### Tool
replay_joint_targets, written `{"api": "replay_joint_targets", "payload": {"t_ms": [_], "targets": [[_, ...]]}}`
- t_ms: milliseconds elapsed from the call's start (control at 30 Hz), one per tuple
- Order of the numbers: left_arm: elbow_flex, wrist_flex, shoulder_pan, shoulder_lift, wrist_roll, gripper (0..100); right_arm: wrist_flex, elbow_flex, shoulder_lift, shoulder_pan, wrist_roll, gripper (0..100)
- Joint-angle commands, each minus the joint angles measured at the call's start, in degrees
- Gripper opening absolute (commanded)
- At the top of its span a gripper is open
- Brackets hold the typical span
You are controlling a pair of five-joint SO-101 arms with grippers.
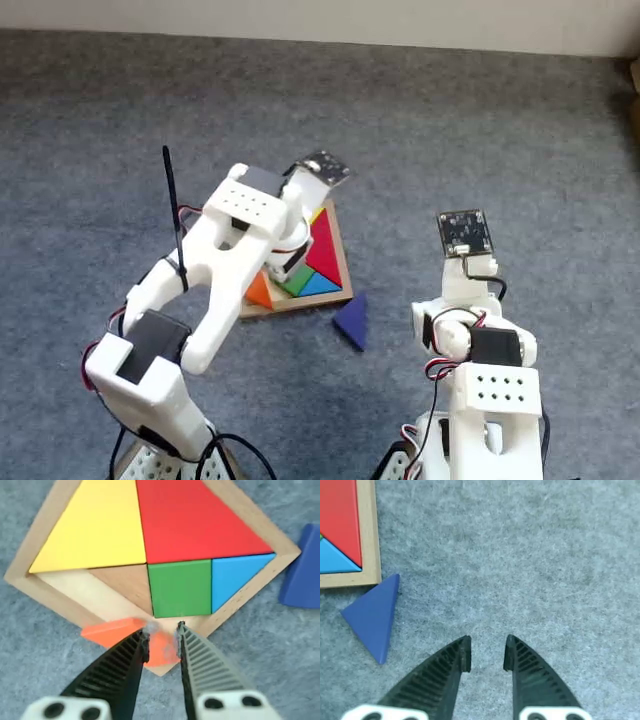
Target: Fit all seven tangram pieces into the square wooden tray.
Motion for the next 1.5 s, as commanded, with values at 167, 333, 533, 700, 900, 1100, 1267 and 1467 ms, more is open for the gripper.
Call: {"api": "replay_joint_targets", "payload": {"t_ms": [167,333,533,700,900,1100,1267,1467], "targets": [[-0.9,0.6,-2.9,-6.4,-0.3,10,-1.5,-0.4,-1.4,-0.4,0.7,11.2],[2.2,2.6,-2.9,-15.1,-0.5,10,-2.8,-0.1,-1.4,-0.3,0.7,11.2],[11.1,1.1,-3.2,-20.2,-0.5,11,-2.8,-0.1,-1.4,-0.3,0.7,11.2],[18.2,-9.5,-7.3,-20.1,-0.5,11,-2.8,-0.1,-1.4,-0.3,0.7,11.2],[23.6,-19.0,-8.7,-20.0,-1.2,11,-2.8,-0.1,-1.4,-0.3,0.7,11.2],[27.2,-25.2,-8.3,-19.9,-3.6,11,-2.8,-0.1,-1.4,-0.2,0.7,11.2],[28.2,-25.9,-8.1,-19.2,-3.6,11,-2.8,-0.1,-1.4,-0.2,0.7,11.2],[22.5,-26.5,-8.4,-9.2,-3.5,11,-2.8,-0.1,-1.4,-0.2,0.7,11.2]]}}
